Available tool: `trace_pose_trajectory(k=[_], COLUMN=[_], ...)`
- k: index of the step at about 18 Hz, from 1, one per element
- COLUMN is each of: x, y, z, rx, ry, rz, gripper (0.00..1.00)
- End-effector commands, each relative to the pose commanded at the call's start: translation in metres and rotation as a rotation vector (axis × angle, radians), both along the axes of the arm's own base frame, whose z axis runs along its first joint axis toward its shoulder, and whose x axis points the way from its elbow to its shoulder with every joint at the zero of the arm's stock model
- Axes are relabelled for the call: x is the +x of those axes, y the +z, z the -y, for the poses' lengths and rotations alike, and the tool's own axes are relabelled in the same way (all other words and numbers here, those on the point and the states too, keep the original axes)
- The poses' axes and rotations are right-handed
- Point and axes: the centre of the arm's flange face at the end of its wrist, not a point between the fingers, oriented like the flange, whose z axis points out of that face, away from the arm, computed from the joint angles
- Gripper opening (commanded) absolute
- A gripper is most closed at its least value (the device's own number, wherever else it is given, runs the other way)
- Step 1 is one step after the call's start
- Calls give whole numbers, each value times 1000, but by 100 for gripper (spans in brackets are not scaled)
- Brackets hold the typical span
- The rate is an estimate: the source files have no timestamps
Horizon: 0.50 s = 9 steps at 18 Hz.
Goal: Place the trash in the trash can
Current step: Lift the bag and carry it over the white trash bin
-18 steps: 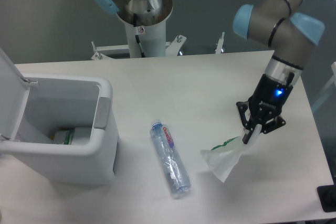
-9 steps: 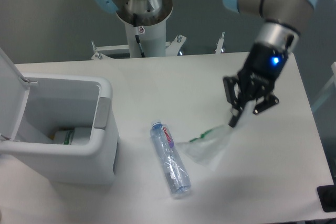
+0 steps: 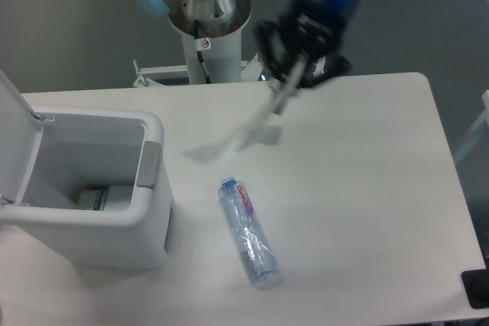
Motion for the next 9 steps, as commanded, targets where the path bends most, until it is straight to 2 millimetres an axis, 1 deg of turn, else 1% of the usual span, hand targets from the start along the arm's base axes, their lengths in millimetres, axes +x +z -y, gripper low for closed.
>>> trace_pose_trajectory(k=[2, 5, 7, 9], x=[23, 44, 52, 62], y=[-5, 2, -5, -21], z=[-4, -13, -23, -35], rx=[1, 9, 0, -21], ry=[-33, -75, -102, -130], rz=[-2, -17, -3, 24], gripper=[0, 0, 0, 0])
